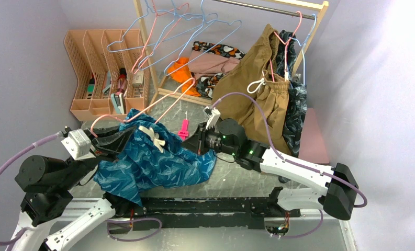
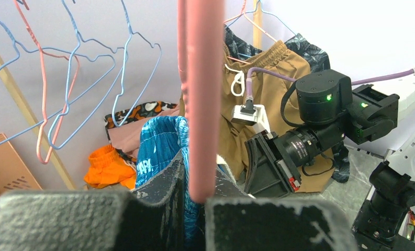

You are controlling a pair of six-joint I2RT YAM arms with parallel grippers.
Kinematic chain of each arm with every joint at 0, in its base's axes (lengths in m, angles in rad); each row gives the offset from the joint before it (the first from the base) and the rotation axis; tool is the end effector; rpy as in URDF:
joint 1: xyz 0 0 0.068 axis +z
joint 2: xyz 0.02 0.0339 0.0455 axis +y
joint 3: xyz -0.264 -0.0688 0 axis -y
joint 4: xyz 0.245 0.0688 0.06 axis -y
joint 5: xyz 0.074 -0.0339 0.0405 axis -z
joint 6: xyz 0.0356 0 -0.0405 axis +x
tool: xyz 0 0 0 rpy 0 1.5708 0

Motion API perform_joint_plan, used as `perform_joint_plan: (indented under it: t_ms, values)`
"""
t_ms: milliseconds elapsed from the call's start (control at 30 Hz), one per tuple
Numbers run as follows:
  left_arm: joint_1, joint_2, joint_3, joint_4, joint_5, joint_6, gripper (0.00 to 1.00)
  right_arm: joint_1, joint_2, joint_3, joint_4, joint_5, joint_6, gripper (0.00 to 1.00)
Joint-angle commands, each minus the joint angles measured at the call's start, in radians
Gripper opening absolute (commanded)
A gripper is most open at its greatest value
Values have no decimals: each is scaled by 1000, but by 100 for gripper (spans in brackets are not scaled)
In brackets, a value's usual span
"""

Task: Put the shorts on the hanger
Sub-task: Hang the shorts on the hanger.

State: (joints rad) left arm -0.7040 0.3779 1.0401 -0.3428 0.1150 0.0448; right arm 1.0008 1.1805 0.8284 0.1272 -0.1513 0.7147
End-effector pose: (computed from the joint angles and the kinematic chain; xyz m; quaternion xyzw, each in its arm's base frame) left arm 0.0239 -0.0256 0.4432 0.2572 0.5272 -0.2938 0.7548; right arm 0.1448 0.2358 0.3051 -0.1578 0.7651 0.5088 0.3619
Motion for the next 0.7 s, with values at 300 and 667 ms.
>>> perform_joint_plan:
  t_ms: [300,667]
  values:
    - [2,30,56,-38,180,-30,7,-3,-64,240,-432,317,-155,0]
    - [2,23,-10,-110,319,-45,7,-102,-108,307,-704,352,-146,0]
